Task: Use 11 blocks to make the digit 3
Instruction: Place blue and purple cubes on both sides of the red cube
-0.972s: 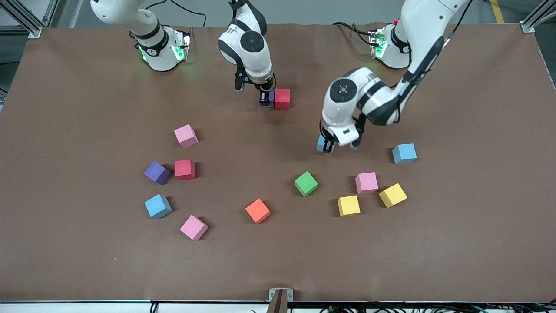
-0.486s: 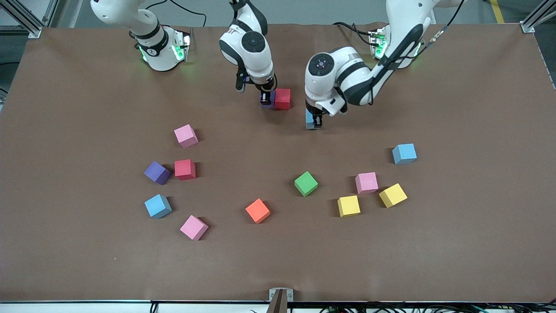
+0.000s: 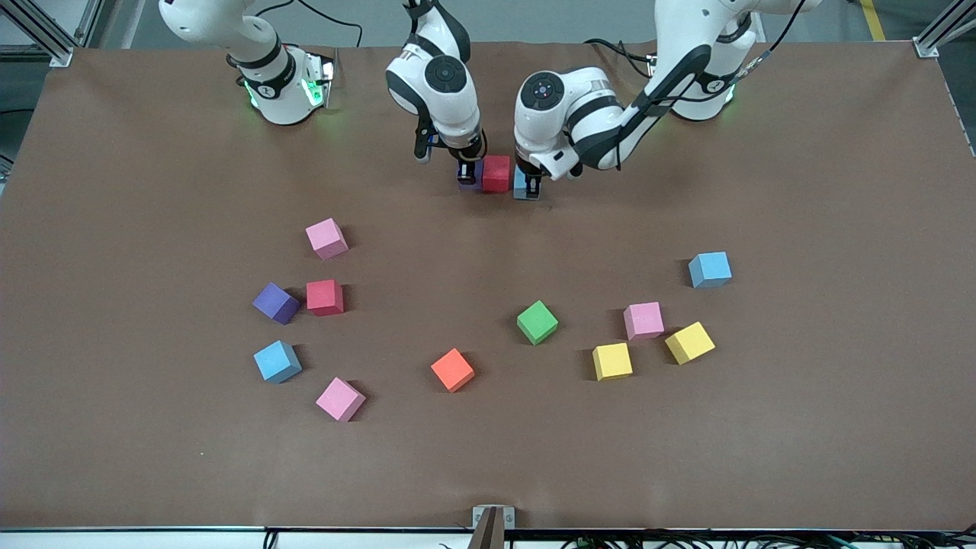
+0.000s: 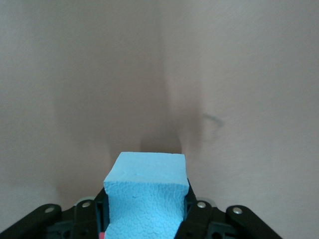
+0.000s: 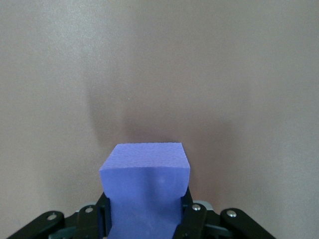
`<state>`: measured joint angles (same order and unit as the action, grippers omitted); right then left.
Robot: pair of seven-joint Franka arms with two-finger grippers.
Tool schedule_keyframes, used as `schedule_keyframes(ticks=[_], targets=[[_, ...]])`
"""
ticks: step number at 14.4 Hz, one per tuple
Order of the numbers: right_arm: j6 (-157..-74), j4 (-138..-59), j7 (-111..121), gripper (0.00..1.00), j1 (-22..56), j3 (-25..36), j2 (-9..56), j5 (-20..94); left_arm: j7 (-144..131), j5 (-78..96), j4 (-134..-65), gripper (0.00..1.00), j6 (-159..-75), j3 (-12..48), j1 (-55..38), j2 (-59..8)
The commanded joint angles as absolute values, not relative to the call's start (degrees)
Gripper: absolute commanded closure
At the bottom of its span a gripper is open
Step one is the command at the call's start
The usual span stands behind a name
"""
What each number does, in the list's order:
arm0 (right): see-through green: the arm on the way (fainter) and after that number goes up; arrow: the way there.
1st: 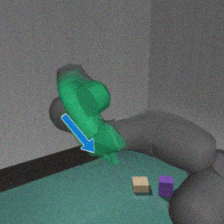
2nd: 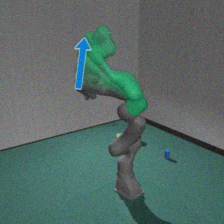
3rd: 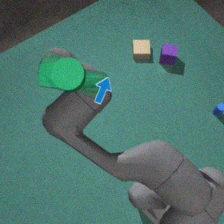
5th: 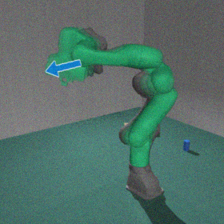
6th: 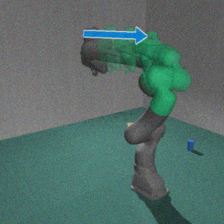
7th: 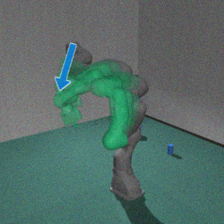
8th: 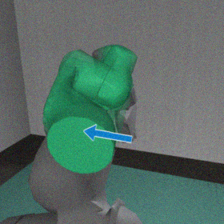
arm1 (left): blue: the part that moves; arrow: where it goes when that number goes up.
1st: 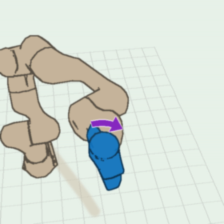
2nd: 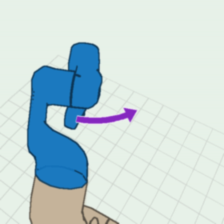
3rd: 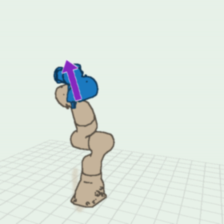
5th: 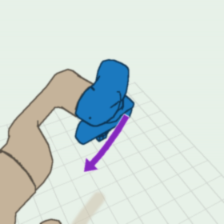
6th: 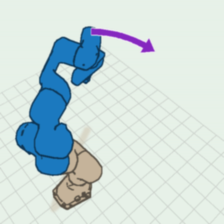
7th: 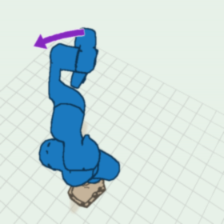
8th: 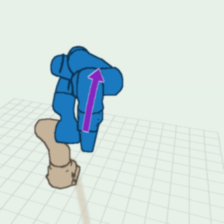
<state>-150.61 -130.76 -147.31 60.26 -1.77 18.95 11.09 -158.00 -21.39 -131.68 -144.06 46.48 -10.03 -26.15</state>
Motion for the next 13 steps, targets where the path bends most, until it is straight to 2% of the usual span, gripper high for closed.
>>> schedule_keyframes(ticks=[1,3,4,5,6,10,12,13], targets=[[-150.5,-129.7,-147.6,0.00,61.0,-1.5,20.3,11.3,-166.5,-22.6,-132.2,0.63,-145.2,47.0,-11.3,-27.1],[-149.8,-129.6,-144.4,0.00,60.3,-1.3,20.1,11.2,-166.6,-22.5,-132.2,0.61,-145.3,46.9,-11.8,-27.5],[-148.4,-129.3,-143.3,0.00,60.1,-1.1,19.9,11.2,-166.6,-22.6,-132.2,0.47,-145.3,46.9,-11.7,-27.6],[-146.7,-128.6,-142.6,0.00,60.0,-1.0,19.6,11.2,-166.2,-23.2,-132.1,0.06,-145.3,46.9,-11.6,-27.5],[-144.6,-127.8,-141.6,0.00,59.2,-1.0,19.4,11.2,-166.3,-23.8,-132.0,0.00,-145.1,46.9,-11.4,-27.2],[-135.9,-124.5,-139.1,0.00,55.6,-1.1,17.8,11.2,-166.0,-23.9,-132.1,0.00,-141.0,47.9,-10.5,-23.7],[-133.5,-124.5,-136.9,0.00,54.2,-1.1,15.7,11.3,-165.9,-23.9,-131.9,0.00,-137.3,51.3,-8.0,-21.5],[-131.7,-124.5,-135.9,0.00,53.6,-1.1,14.9,11.3,-165.9,-23.9,-131.7,0.00,-135.7,54.9,-5.0,-21.1]])
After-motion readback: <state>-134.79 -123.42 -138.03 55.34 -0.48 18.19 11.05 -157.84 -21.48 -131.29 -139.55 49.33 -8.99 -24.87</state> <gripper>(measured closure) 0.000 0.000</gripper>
